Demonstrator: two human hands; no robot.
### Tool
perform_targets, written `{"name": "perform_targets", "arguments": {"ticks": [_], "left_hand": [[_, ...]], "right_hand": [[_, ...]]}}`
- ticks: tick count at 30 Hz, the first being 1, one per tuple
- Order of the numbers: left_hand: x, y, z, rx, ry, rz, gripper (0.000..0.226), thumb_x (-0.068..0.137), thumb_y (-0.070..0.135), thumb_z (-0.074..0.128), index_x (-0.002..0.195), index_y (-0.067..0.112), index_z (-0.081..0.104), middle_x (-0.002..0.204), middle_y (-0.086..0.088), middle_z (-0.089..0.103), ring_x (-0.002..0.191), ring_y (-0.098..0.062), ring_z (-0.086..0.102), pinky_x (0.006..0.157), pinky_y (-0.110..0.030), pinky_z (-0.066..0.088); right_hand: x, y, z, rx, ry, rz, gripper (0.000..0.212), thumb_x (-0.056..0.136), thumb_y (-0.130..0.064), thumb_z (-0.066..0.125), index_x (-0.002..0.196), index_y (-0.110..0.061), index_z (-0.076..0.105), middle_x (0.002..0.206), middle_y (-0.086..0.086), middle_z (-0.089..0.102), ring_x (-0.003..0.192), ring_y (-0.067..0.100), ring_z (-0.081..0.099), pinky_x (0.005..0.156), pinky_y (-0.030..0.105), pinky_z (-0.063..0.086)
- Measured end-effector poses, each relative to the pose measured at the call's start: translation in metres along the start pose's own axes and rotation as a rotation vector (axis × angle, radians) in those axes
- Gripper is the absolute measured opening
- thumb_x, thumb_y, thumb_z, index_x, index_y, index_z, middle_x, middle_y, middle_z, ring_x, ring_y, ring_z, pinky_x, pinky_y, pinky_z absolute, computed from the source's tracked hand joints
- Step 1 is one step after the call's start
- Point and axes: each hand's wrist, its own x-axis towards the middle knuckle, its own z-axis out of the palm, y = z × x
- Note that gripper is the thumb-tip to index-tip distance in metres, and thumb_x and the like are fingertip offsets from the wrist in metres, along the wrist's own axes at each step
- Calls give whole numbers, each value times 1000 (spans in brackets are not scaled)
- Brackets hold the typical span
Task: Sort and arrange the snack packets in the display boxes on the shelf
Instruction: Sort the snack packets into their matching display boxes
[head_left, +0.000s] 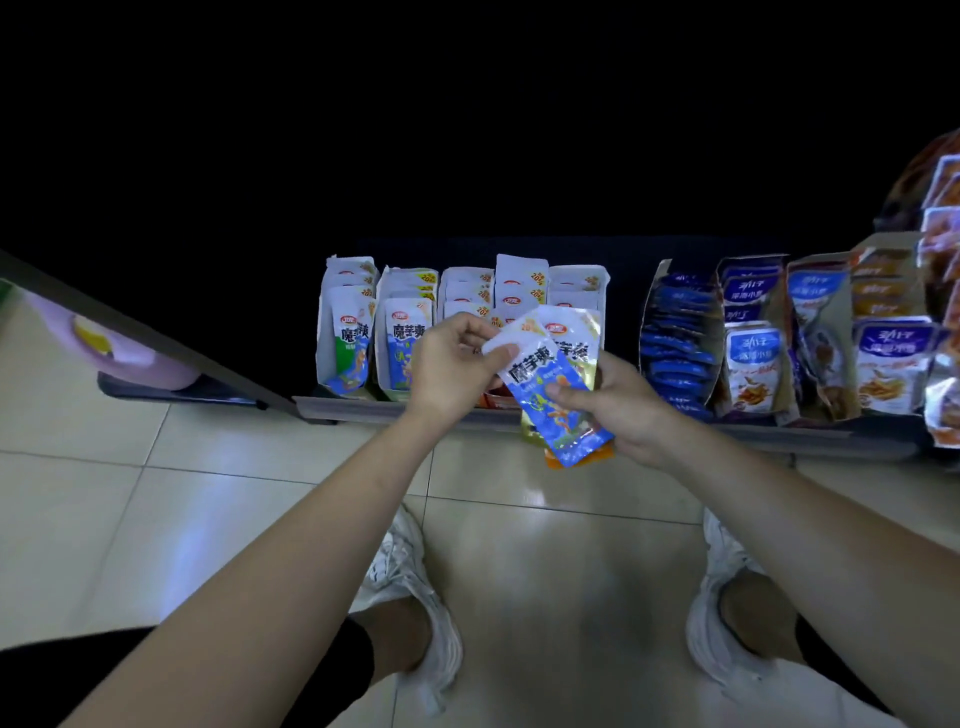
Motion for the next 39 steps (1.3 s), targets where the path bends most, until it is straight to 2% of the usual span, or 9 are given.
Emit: {"name": "perform_targets", "arguments": {"ticks": [3, 6, 9, 13, 19, 22, 26, 34, 39], "left_hand": [[18, -23, -14, 257, 113, 128, 7, 94, 17, 68, 100, 19, 70, 93, 4, 69, 78, -11, 64, 73, -38, 59], [42, -51, -32, 717, 156, 319, 35, 95, 16, 64, 130, 15, 64, 125, -3, 68, 116, -27, 55, 95, -42, 49], [66, -61, -33, 1026, -50, 421, 57, 93, 21, 64, 148, 23, 48, 150, 1, 51, 135, -34, 35, 105, -48, 33], [90, -62, -28, 1249, -278, 322, 78, 88, 34, 67, 156, 29, 28, 162, 3, 30, 144, -32, 18, 106, -49, 18], [102, -55, -55, 1024, -217, 488, 29, 94, 40, 67, 120, 29, 72, 119, 9, 66, 120, -28, 39, 90, -42, 20], [94, -54, -69, 928, -248, 534, 13, 95, 35, 69, 100, 27, 78, 98, 7, 73, 103, -21, 49, 87, -38, 27], [78, -48, -78, 697, -255, 380, 8, 95, 21, 70, 96, 19, 78, 89, 9, 71, 81, -7, 63, 81, -40, 56], [65, -18, -92, 574, 93, 454, 19, 101, 23, 62, 106, 9, 74, 91, -5, 73, 82, -22, 68, 73, -43, 58], [66, 13, -91, 329, 222, 439, 25, 100, 32, 61, 105, 9, 70, 91, -4, 73, 80, -16, 71, 68, -42, 58]], "right_hand": [[-3, 5, -12, 5, 119, -42, 38, 86, -12, 76, 119, -19, 60, 100, -4, 74, 82, 11, 74, 58, 25, 55], [0, 11, -21, 12, 204, -73, 39, 87, -11, 75, 121, -22, 58, 109, -4, 72, 93, 13, 72, 75, 32, 59], [5, 18, -23, -20, 235, -78, 41, 86, -11, 76, 122, -21, 58, 109, -4, 72, 95, 14, 72, 82, 38, 58], [11, 25, -19, -34, 242, -65, 42, 85, -12, 77, 123, -18, 59, 109, -3, 74, 91, 13, 73, 80, 37, 60], [16, 24, -15, -2, 278, -97, 39, 85, -9, 77, 118, -22, 60, 104, -7, 73, 89, 9, 73, 75, 30, 59], [17, 21, -13, 25, 301, -115, 36, 86, -6, 75, 115, -21, 59, 102, -7, 73, 85, 6, 72, 69, 23, 59], [18, 16, -8, 38, 302, -117, 36, 86, -7, 76, 115, -19, 58, 101, -8, 72, 82, 4, 71, 62, 19, 57], [16, 15, -4, 47, 325, -117, 36, 85, -6, 76, 113, -18, 57, 102, -6, 71, 88, 10, 70, 71, 26, 57], [17, 11, -9, 58, 375, -133, 38, 86, -7, 76, 119, -13, 58, 103, -5, 72, 81, 3, 70, 58, 16, 54]]}}
